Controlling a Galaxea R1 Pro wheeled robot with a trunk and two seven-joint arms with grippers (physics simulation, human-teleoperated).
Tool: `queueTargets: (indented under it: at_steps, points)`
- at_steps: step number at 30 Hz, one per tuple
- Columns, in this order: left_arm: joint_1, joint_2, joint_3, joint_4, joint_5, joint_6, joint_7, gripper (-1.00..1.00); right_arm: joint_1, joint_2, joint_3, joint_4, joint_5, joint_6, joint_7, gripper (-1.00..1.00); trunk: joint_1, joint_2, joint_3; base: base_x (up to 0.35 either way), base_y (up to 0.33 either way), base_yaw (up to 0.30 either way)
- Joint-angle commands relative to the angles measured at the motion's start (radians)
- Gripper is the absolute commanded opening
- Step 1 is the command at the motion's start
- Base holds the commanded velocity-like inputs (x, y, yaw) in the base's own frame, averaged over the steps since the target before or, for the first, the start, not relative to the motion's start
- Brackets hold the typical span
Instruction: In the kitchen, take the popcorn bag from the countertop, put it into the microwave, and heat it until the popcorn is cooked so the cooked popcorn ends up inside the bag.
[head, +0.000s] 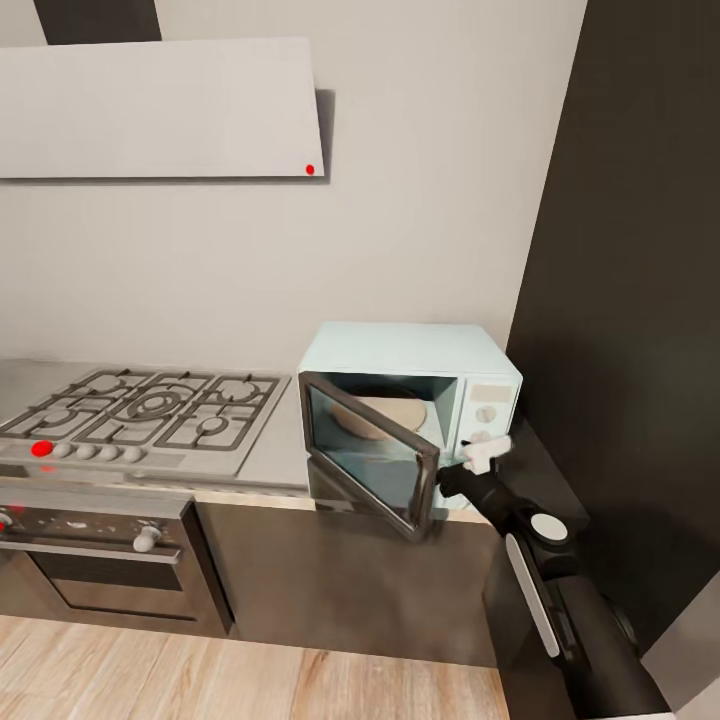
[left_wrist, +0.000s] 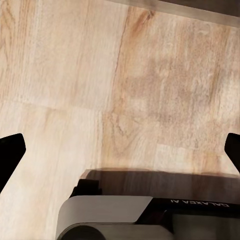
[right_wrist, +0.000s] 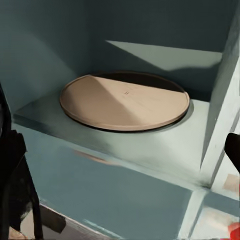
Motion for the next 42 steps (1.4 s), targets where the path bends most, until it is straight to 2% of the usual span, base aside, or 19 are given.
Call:
queueTargets:
  at_steps: [1, 5, 8, 12, 21, 38, 42]
  points:
    - [-0.001, -0.001, 0.006, 0.001, 0.002, -0.003, -0.001, 1.00, -0.001, -0.001, 0.000, -0.002, 0.005, 0.008, 0.032, 1.00, 0.000, -0.001, -0.001, 0.000, 0.000, 0.000]
    - [-0.001, -0.001, 0.006, 0.001, 0.002, -0.003, -0.001, 1.00, 0.000, 0.000, 0.002, -0.007, 0.008, 0.032, 0.067, 1.00, 0.000, -0.001, -0.001, 0.000, 0.000, 0.000]
    - [-0.001, 0.000, 0.006, 0.001, 0.002, -0.003, -0.001, 1.00, 0.009, 0.006, 0.042, -0.017, 0.012, 0.046, 0.069, 1.00, 0.000, -0.001, -0.001, 0.000, 0.000, 0.000]
    - [-0.001, -0.001, 0.006, 0.001, 0.002, -0.003, -0.001, 1.00, 0.012, 0.008, 0.057, -0.024, 0.013, 0.046, 0.066, 1.00, 0.000, -0.001, -0.001, 0.000, 0.000, 0.000]
    - [-0.001, -0.001, 0.006, 0.001, 0.003, -0.003, -0.001, 1.00, 0.030, 0.009, 0.057, -0.057, 0.013, 0.032, 0.058, 1.00, 0.000, -0.001, -0.001, 0.000, 0.000, 0.009]
    - [-0.001, -0.001, 0.006, 0.001, 0.003, -0.003, -0.001, 1.00, 0.031, 0.009, 0.054, -0.064, 0.013, 0.038, 0.047, 1.00, 0.000, -0.001, 0.002, 0.000, 0.000, 0.143]
    - [-0.001, -0.003, 0.006, 0.001, 0.002, -0.003, -0.001, 1.00, 0.031, 0.009, 0.054, -0.064, 0.012, 0.038, 0.047, 1.00, 0.000, -0.001, 0.002, -0.199, 0.000, 0.024]
